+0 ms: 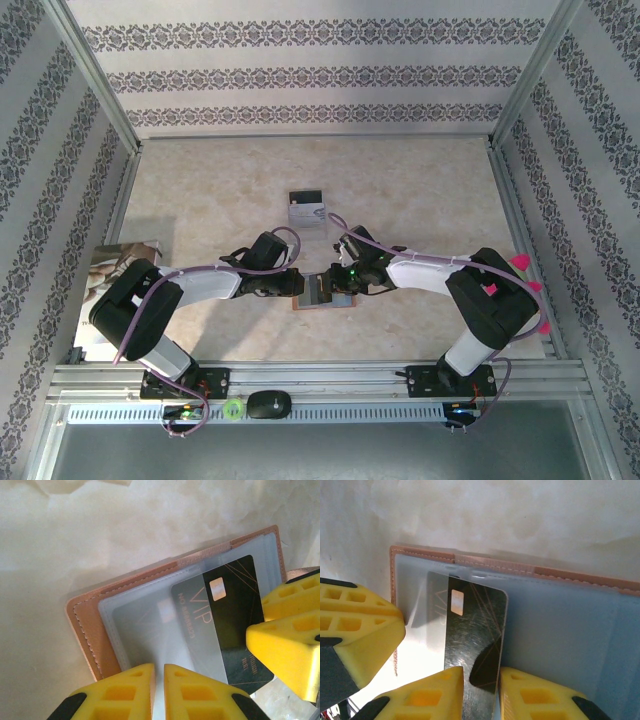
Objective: Take the credit cards out of the card holder
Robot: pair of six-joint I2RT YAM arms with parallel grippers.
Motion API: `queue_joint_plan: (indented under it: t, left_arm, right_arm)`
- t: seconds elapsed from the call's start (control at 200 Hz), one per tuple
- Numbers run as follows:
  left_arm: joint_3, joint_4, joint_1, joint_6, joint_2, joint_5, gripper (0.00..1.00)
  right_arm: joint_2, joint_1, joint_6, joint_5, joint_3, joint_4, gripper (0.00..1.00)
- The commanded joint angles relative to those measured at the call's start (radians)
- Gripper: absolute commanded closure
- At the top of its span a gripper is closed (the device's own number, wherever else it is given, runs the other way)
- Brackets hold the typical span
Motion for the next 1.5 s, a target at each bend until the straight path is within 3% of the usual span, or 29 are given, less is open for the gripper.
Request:
queue_joint_plan:
  t: [0.0,0.2,0.385,0.734,0.884,1.314,1.494]
  left_arm:
    - [-0.008,-0.059,0.012,0.005,0.029,-0.01,0.86]
    - [-0.013,-0.06,0.012,0.006,0.014,-0.015,0.86]
    - [-0.015,-0.058,0.013,0.005,0.014,-0.014,0.86]
    - [-0.009,-0.05,0.015,0.01,0.017,-0.014,0.83]
    - [-0.01,-0.049,0.017,0.011,0.012,-0.018,0.82]
    - [-0.016,-0.038,0.018,0.009,0.011,-0.016,0.82]
    - [-0.014,-0.04,0.018,0.008,0.004,-0.015,0.79]
  right_arm:
    - [0.006,-0.004,-0.021,-0.008,0.002,0.0,0.81]
    - [-0.044,-0.006,-0.027,0.099,-0.011,-0.078,0.94]
    - [-0.117,-0.01,-0.035,0.177,-0.019,-0.154,0.98]
    - [-0.135,0.01,-0.063,0.197,0.025,-0.223,1.0]
    - [-0.115,0.066,-0.08,0.251,0.076,-0.252,1.0]
    - [-0.043,0.126,-0.081,0.275,0.128,-0.273,0.9]
    - [-0.063,0.119,-0.092,0.285,0.13,-0.275,0.99]
